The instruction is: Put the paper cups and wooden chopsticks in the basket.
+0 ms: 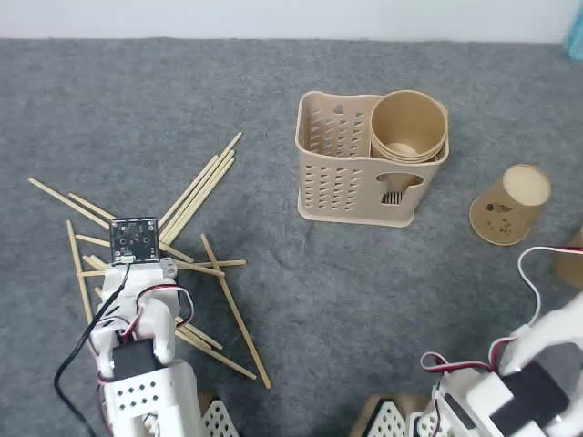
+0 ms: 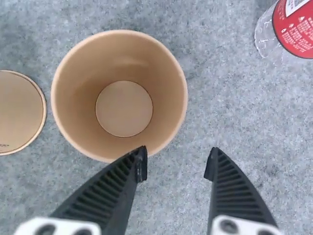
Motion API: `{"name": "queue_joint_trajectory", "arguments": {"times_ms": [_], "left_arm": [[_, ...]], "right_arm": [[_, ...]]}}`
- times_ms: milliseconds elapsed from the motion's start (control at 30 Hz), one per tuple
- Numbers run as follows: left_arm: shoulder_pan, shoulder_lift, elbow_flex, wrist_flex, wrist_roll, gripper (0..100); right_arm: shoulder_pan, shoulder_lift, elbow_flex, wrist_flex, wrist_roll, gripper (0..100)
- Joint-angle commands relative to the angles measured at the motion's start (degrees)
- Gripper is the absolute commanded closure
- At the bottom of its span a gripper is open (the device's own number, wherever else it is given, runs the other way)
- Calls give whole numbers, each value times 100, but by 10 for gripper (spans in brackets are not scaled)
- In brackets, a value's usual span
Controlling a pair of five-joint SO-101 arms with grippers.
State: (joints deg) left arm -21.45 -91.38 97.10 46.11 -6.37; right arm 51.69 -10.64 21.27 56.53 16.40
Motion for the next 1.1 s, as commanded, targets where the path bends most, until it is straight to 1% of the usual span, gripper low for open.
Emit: {"name": "queue_joint_trajectory", "arguments": {"times_ms": [0,100,200,400,567,733,800,900,933,1000,1067], "left_arm": [[44,-44,-22,-132,-53,984],[44,-44,-22,-132,-53,984],[44,-44,-22,-132,-53,984],[44,-44,-22,-132,-53,984],[44,-44,-22,-132,-53,984],[44,-44,-22,-132,-53,984],[44,-44,-22,-132,-53,984],[44,-44,-22,-132,-53,984],[44,-44,-22,-132,-53,984],[44,-44,-22,-132,-53,984],[44,-44,-22,-141,-53,984]], "right_arm": [[-57,-189,-492,268,26,790],[-57,-145,-949,646,-237,790],[-57,-127,-1169,725,-308,790],[-75,198,-1002,303,-308,790],[-40,1156,-1108,-356,-299,790],[48,2000,-1530,-391,-299,794],[57,2132,-1732,-321,-299,844],[136,2149,-2075,-13,-299,988],[145,2149,-2215,92,-299,997],[171,2149,-2541,400,-308,969],[189,2149,-2919,708,-308,996]]}}
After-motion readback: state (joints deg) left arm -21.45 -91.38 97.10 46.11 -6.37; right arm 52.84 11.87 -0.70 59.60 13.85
